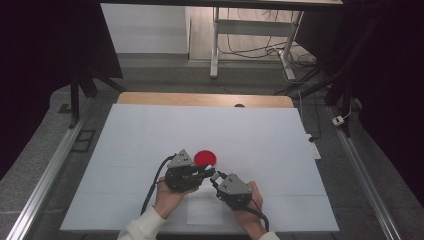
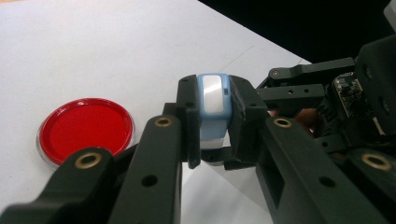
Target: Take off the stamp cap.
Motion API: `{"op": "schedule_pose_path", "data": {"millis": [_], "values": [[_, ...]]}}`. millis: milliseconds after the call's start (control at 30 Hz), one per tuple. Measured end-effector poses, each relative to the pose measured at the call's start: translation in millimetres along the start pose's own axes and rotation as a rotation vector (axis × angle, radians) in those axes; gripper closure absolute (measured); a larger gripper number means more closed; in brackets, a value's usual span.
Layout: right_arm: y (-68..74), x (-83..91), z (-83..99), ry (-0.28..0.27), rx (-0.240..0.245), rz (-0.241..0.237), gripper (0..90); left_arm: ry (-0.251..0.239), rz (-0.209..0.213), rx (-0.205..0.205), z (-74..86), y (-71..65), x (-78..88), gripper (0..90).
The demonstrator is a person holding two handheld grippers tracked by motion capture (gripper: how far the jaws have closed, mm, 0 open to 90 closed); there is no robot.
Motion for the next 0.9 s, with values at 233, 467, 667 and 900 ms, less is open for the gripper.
{"op": "schedule_pose_path", "data": {"millis": [233, 467, 667, 900], "values": [[-1.9, 1.3, -0.1, 0.011, 0.104, -0.006, 65.9, -0.007, 0.015, 0.018, -0.2, 0.6, 0.8, 75.5], [-5.3, -1.7, 4.7, 0.026, -0.017, -0.013, 65.9, -0.030, -0.047, 0.006, -3.1, 6.4, 7.2, 75.6], [-17.5, 0.9, 5.9, 0.010, -0.087, -0.012, 65.9, -0.043, -0.030, 0.031, -3.9, 10.2, 11.3, 75.6], [-20.5, 2.2, 8.0, 0.003, -0.104, -0.032, 65.8, -0.036, -0.021, 0.025, -3.5, 8.1, 10.5, 75.6]]}}
Point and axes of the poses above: each handheld gripper's, and its own axes: x roughly backward along the jaws, z roughly out of its underside, y roughly to its left, the point moved 7 cm from there along -x, roughly forward along the jaws, and after that the axes turned 9 degrees about -x, right-handed, at the moved point
